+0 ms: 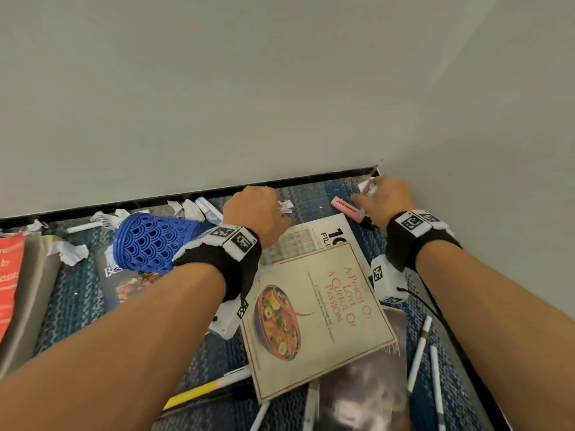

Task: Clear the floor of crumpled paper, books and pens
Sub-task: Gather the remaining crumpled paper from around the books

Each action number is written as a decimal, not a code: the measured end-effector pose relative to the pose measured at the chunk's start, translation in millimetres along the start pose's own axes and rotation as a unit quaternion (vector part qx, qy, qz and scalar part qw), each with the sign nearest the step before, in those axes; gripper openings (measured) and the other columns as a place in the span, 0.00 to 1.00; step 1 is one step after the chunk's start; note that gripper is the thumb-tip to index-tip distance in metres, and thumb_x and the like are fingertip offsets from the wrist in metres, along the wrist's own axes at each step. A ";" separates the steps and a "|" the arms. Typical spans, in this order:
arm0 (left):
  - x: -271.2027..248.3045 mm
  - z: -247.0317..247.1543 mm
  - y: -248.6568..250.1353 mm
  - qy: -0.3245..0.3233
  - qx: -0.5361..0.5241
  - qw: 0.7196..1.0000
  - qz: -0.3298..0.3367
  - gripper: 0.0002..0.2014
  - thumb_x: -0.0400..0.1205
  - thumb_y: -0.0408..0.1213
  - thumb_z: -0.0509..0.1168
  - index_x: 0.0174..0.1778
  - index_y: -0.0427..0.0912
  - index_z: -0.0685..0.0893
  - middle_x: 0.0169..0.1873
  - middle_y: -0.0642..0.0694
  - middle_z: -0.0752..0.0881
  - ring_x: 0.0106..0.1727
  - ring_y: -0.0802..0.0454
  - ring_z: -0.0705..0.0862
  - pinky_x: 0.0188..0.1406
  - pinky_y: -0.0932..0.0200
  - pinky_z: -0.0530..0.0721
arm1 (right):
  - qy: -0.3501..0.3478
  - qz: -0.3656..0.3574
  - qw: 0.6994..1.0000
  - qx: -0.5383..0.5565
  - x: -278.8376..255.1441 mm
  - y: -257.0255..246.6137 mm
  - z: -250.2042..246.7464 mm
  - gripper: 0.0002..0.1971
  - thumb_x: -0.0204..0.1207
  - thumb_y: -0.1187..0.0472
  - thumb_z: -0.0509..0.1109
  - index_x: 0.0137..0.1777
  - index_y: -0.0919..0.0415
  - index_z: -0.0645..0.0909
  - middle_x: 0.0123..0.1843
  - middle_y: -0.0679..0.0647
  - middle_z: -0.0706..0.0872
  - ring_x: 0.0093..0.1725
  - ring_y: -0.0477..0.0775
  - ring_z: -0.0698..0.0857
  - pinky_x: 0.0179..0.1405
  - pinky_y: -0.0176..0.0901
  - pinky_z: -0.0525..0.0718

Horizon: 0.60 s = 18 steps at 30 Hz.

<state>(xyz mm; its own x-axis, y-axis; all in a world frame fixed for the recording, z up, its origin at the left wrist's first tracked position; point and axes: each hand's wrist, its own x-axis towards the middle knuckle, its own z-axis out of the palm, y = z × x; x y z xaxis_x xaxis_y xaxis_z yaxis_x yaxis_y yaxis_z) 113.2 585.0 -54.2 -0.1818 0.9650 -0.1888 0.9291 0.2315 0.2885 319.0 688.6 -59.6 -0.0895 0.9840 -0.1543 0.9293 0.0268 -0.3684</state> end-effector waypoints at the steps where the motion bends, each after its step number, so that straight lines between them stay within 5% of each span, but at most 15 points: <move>1: -4.2 -3.8 6.9 -0.016 0.012 1.000 0.015 0.15 0.77 0.50 0.65 0.53 0.44 0.84 0.50 0.42 0.86 0.50 0.39 0.85 0.42 0.52 0.79 | 0.020 0.007 0.999 0.034 -15.1 3.0 -8.4 0.12 0.73 0.51 0.74 0.42 0.60 0.82 0.36 0.57 0.86 0.40 0.58 0.84 0.38 0.43 0.79; 6: -32.5 -43.9 41.6 -0.071 0.108 0.983 0.131 0.21 0.77 0.50 0.67 0.63 0.45 0.82 0.58 0.41 0.84 0.58 0.38 0.84 0.45 0.53 0.78 | 0.033 0.039 0.989 0.141 -103.8 20.3 -48.4 0.05 0.65 0.60 0.75 0.37 0.54 0.80 0.35 0.57 0.89 0.33 0.54 0.85 0.30 0.41 0.82; 8: -43.4 -58.5 66.0 -0.062 0.117 0.972 0.194 0.19 0.76 0.49 0.67 0.62 0.48 0.79 0.57 0.41 0.84 0.57 0.38 0.83 0.44 0.54 0.77 | 0.034 0.044 0.986 0.155 -137.7 32.8 -70.9 0.07 0.63 0.60 0.74 0.39 0.55 0.79 0.36 0.57 0.88 0.36 0.59 0.86 0.37 0.48 0.86; 11: -65.8 -62.3 104.5 -0.036 0.115 0.949 0.291 0.14 0.77 0.48 0.66 0.58 0.54 0.79 0.54 0.43 0.86 0.55 0.38 0.84 0.45 0.52 0.78 | 0.050 0.033 0.990 0.127 -193.5 46.7 -95.7 0.09 0.68 0.59 0.74 0.46 0.52 0.79 0.40 0.52 0.84 0.38 0.55 0.81 0.37 0.39 0.75; 15: -118.5 -55.1 162.5 -0.036 0.104 0.918 0.382 0.05 0.77 0.45 0.65 0.41 0.48 0.83 0.46 0.38 0.88 0.50 0.36 0.85 0.44 0.51 0.80 | 0.067 0.098 0.972 0.204 -280.0 53.4 -115.8 0.03 0.71 0.61 0.74 0.44 0.59 0.86 0.35 0.52 0.87 0.33 0.49 0.84 0.33 0.36 0.80; 18: -170.7 -43.8 200.0 -0.068 0.124 0.872 0.468 0.09 0.78 0.47 0.65 0.44 0.46 0.86 0.47 0.38 0.88 0.51 0.36 0.85 0.45 0.51 0.81 | 0.050 0.117 0.981 0.143 -347.2 54.2 -124.4 0.05 0.71 0.59 0.73 0.45 0.59 0.86 0.38 0.54 0.87 0.37 0.54 0.84 0.40 0.41 0.82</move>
<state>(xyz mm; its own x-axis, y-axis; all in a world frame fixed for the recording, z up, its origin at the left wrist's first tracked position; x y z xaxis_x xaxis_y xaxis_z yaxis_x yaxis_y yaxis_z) 316.0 471.9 76.8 0.7188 0.6889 -0.0937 0.6934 -0.7008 0.1674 445.0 370.4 88.0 0.1630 0.9699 -0.1809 0.7799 -0.2390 -0.5785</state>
